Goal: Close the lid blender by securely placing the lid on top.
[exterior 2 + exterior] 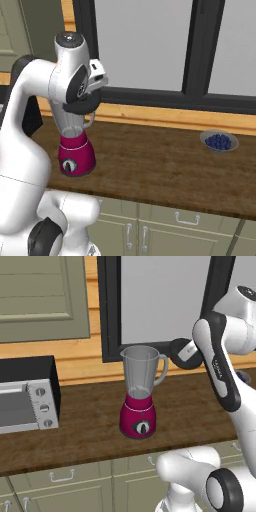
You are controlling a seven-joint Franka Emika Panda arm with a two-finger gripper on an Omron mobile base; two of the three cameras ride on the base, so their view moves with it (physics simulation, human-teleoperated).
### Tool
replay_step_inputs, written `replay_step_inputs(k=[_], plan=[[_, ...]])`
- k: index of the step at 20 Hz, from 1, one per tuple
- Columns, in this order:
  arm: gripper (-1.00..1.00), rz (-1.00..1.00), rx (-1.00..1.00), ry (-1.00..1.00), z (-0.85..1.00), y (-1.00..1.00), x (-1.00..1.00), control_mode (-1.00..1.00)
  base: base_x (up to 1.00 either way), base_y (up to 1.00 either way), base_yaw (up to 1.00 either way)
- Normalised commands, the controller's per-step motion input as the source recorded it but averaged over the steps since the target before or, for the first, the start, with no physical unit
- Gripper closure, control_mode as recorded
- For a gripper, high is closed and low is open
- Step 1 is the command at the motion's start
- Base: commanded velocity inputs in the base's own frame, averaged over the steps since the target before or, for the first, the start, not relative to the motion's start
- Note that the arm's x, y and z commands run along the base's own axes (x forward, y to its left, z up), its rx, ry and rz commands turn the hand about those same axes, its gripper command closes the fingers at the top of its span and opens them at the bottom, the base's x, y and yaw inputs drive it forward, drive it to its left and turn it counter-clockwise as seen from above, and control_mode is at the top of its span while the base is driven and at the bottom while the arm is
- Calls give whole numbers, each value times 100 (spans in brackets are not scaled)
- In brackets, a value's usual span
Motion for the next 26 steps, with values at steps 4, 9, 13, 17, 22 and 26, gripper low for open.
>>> replay_step_inputs(k=[4,9,13,17,22,26], plan=[[100,19,0,0,8,59,2,-100,0,0,0],[100,15,0,0,25,41,10,-100,0,0,0],[100,10,0,1,41,26,13,-100,0,0,0],[100,8,-1,3,24,34,20,-100,0,0,0],[100,4,-4,1,3,27,18,-100,0,0,0],[100,0,-4,0,0,7,21,-100,0,0,0]])
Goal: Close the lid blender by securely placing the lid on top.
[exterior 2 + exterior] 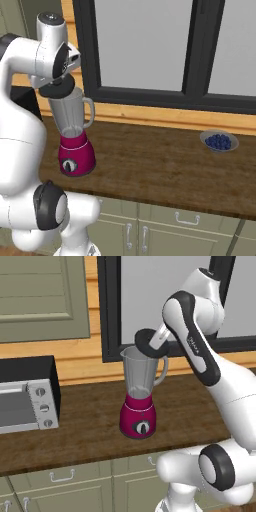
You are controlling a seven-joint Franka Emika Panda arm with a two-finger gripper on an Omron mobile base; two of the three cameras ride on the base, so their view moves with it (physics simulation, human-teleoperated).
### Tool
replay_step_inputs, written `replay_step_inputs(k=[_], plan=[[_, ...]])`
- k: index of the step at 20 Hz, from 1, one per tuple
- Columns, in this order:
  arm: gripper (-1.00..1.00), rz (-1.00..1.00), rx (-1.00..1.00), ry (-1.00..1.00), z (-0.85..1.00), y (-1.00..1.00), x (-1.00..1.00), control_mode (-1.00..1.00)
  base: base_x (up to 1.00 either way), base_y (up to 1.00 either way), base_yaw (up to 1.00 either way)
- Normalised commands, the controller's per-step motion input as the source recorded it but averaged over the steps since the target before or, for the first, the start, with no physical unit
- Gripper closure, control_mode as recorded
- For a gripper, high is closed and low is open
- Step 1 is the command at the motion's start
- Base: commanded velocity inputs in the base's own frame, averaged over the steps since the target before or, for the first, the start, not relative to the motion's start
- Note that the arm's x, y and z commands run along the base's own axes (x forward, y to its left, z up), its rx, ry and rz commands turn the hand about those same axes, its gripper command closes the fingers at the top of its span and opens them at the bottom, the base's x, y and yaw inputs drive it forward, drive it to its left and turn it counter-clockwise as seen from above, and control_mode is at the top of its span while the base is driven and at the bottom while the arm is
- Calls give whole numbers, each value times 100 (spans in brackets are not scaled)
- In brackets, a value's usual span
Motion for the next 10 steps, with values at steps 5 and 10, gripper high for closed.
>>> replay_step_inputs(k=[5,10], plan=[[100,0,-4,0,0,2,22,-100,0,0,0],[100,0,-6,1,-8,7,23,-100,0,0,0]])
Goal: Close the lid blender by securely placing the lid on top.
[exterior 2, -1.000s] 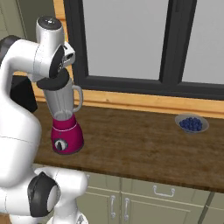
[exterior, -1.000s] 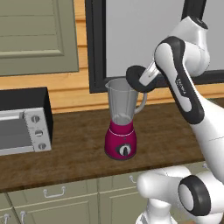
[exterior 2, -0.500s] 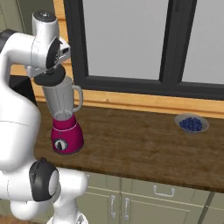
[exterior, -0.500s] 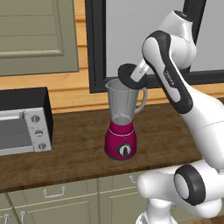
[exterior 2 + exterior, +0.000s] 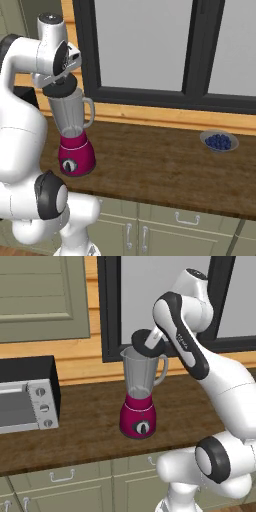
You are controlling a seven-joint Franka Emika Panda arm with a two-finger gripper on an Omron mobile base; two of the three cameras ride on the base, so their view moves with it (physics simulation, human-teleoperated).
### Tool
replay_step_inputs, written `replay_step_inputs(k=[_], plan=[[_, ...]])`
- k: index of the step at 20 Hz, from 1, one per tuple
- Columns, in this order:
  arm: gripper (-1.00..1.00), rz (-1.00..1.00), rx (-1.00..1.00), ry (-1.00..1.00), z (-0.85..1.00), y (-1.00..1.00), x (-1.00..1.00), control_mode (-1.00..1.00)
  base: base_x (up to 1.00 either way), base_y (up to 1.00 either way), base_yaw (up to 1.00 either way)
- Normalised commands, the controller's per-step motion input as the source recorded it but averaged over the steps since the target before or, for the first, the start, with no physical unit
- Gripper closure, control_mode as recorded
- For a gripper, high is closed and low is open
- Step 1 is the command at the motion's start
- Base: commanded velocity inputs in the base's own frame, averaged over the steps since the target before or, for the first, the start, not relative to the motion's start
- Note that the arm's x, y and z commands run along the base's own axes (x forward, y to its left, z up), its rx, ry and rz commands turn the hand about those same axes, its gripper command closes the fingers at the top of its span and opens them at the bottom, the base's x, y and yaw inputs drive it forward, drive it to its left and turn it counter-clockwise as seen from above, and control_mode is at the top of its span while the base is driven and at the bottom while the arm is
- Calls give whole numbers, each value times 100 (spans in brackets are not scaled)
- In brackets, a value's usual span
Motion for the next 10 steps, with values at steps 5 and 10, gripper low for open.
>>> replay_step_inputs(k=[5,10], plan=[[100,0,-7,4,-12,9,22,-100,0,0,0],[100,0,-5,6,-1,4,23,-100,0,0,0]])
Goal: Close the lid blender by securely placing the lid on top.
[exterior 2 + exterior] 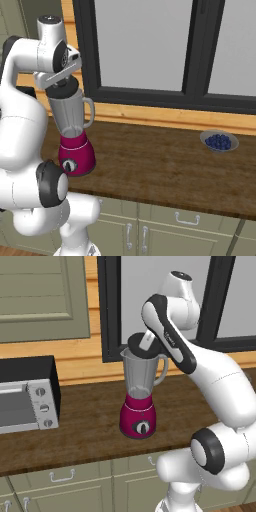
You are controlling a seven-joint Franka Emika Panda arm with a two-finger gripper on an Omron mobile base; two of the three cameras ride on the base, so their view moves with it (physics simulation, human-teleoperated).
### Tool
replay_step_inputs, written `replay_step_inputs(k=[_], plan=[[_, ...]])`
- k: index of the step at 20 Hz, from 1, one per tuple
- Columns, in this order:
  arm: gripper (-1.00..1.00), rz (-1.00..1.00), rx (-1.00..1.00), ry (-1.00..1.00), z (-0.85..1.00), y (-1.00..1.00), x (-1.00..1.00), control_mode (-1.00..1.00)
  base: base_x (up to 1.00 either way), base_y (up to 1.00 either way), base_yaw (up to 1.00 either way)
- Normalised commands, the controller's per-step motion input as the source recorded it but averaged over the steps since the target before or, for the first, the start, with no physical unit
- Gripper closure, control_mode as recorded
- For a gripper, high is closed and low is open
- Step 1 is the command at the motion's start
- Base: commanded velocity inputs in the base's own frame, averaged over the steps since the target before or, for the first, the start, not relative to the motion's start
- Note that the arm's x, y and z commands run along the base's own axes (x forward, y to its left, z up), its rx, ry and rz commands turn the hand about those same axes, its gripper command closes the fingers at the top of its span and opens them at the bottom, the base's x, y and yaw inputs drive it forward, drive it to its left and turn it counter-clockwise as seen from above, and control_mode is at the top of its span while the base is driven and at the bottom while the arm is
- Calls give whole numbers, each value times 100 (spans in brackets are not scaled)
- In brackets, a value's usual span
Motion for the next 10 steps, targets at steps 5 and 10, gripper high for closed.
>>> replay_step_inputs(k=[5,10], plan=[[100,0,-5,7,0,1,22,-100,0,0,0],[100,0,-5,6,-1,3,24,-100,0,0,0]])
